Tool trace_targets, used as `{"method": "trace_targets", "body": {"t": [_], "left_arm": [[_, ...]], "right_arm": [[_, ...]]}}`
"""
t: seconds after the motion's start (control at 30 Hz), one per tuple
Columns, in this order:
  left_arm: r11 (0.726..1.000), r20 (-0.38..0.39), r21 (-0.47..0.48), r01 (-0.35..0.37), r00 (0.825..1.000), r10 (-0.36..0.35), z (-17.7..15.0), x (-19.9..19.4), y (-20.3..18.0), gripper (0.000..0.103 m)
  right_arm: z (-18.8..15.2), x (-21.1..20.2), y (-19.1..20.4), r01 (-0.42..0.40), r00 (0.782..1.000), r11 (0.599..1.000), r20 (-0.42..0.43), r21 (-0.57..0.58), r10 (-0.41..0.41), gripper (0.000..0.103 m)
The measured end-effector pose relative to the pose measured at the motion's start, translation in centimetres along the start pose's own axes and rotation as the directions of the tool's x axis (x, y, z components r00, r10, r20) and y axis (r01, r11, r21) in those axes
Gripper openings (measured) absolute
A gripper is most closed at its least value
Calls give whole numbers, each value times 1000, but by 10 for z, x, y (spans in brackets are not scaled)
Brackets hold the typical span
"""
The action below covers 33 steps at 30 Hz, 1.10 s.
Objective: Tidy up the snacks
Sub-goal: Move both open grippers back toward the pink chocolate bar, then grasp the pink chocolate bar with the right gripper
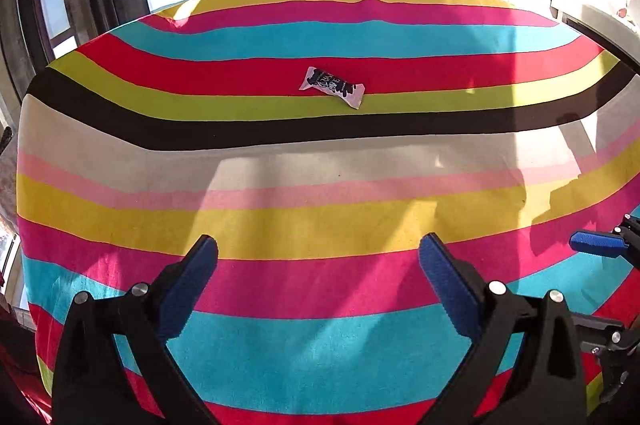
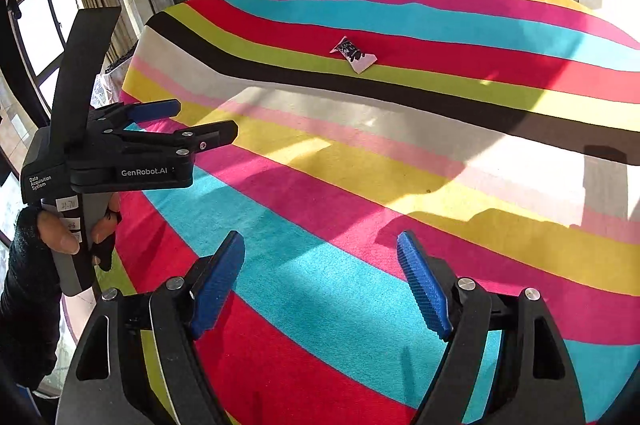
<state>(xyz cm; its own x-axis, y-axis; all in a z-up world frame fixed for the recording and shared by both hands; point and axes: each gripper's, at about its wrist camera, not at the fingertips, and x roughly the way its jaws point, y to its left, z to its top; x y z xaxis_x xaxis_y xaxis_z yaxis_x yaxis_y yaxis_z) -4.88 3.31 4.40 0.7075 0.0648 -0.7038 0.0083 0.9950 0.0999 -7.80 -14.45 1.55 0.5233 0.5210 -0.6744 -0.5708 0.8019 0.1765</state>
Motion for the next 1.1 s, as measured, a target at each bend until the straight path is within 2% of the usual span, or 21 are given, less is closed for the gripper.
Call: {"method": "trace_targets", "body": {"t": [0.1,0.23,0.43,0.83,0.97,1.1], "left_arm": [[1000,-12,-2,-21,1000,21,10,12,3,101],[998,-21,12,-64,998,64,17,23,7,101],[996,-39,35,-81,996,82,24,40,19,101],[994,-97,43,-99,990,103,50,78,49,101],[995,-110,47,-85,990,90,57,91,57,101],[995,-90,85,-42,995,49,67,101,62,101]], "right_arm": [[23,17,-7,54,998,998,-11,-18,-54,77],[44,35,-13,59,998,998,-7,-7,-59,77],[76,71,-23,74,997,997,-24,-1,-74,77],[156,160,-31,116,991,990,-63,-82,-121,76],[173,183,-32,123,988,986,-75,-110,-131,76],[186,199,-35,112,987,984,-95,-138,-126,75]]}}
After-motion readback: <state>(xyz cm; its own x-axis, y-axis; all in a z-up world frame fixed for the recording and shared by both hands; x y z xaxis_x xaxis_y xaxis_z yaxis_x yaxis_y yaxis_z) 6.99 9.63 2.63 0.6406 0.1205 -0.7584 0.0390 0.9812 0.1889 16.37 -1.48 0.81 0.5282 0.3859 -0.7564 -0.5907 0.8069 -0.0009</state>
